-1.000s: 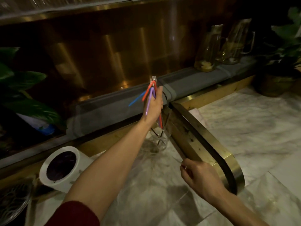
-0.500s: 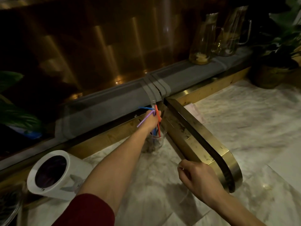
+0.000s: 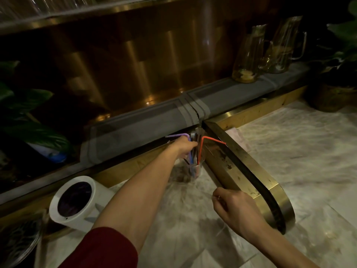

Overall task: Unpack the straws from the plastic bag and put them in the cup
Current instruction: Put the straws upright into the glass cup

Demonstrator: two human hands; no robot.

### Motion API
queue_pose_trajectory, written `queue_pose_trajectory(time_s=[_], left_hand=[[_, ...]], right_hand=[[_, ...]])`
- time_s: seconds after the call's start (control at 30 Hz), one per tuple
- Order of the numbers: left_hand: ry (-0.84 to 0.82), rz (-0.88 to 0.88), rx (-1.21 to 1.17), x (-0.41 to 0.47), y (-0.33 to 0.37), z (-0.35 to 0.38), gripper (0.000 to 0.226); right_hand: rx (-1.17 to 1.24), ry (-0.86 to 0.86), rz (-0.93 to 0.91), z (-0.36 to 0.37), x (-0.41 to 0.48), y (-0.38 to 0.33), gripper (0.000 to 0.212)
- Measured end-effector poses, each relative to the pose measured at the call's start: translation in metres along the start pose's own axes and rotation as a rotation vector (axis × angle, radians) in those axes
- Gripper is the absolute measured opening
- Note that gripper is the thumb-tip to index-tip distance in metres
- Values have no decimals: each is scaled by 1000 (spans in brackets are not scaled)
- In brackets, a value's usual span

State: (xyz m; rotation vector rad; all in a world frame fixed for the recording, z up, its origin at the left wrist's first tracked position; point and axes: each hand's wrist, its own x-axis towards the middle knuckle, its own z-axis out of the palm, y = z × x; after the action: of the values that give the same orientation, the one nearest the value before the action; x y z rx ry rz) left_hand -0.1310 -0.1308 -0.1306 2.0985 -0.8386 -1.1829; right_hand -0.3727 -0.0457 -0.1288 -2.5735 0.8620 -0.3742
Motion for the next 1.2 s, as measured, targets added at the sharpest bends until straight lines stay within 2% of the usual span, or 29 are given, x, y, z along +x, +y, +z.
queue_pose_trajectory(time_s=[0.17, 0.23, 0.37, 0.5, 0.67, 0.83, 0.93, 1.1, 1.2], left_hand=[[14, 14, 152, -13, 0, -4, 24], [43, 47, 223, -21, -1, -8, 22], [161, 215, 503, -42, 3, -15, 18], [240, 288, 756, -74, 13, -22, 13], [323, 441, 889, -124, 15, -28, 17], [456, 528, 1073, -180, 8, -29, 28], [541, 613, 1132, -217, -8, -23, 29], [635, 777, 1057, -268, -40, -10, 19], [580, 737, 1051, -276, -60, -4, 20]], right_hand=[[16, 15, -19, -1, 0, -2, 16], [13, 13, -29, -3, 1, -3, 17], [-1, 43, -56, -5, 3, -7, 19], [-16, 72, -60, -8, 4, -15, 17], [-1, 98, -44, -11, 10, -27, 16], [25, 139, -42, -14, 18, -39, 34], [38, 162, -42, -15, 20, -45, 26], [37, 155, -3, -14, 26, -52, 15], [-23, 176, -24, -16, 23, -61, 12]])
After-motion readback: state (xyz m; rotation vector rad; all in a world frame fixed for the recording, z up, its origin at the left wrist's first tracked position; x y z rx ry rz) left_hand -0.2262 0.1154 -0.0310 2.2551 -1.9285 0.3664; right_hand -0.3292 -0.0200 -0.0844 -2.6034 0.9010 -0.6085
